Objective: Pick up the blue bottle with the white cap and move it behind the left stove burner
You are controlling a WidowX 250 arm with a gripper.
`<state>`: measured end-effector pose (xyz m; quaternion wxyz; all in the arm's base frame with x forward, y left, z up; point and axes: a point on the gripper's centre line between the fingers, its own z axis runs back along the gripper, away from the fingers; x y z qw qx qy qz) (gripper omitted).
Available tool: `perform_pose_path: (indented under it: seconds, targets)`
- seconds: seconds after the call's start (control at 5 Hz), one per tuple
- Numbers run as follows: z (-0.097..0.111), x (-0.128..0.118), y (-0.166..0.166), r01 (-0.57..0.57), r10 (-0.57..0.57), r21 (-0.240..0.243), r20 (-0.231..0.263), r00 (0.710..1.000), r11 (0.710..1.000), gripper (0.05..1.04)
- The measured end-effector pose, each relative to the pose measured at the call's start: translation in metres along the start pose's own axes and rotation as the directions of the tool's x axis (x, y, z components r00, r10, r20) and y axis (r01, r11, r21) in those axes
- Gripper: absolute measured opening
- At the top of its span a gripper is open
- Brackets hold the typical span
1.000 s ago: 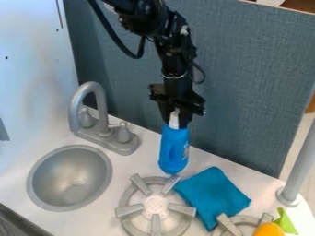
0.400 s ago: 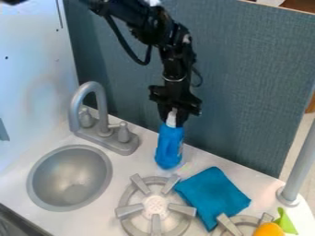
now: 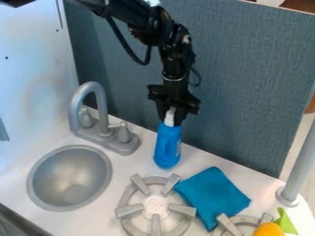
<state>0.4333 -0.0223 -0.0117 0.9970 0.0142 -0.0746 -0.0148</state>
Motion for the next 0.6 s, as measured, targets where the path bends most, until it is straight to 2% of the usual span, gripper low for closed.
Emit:
perform_pose_path:
  seconds: [0.2,0.4,0.6]
  targets:
    - [-0.003,-0.006,0.000,-0.004,0.005,0.002,-0.020,1.000,1.000,0.856]
    - [-0.003,-0.014,-0.003,-0.007,0.006,-0.019,-0.040,0.999,1.000,1.014]
    - [0.048,-0.007,-0.004,-0.028,0.030,-0.037,0.040,0.999,0.999,1.010]
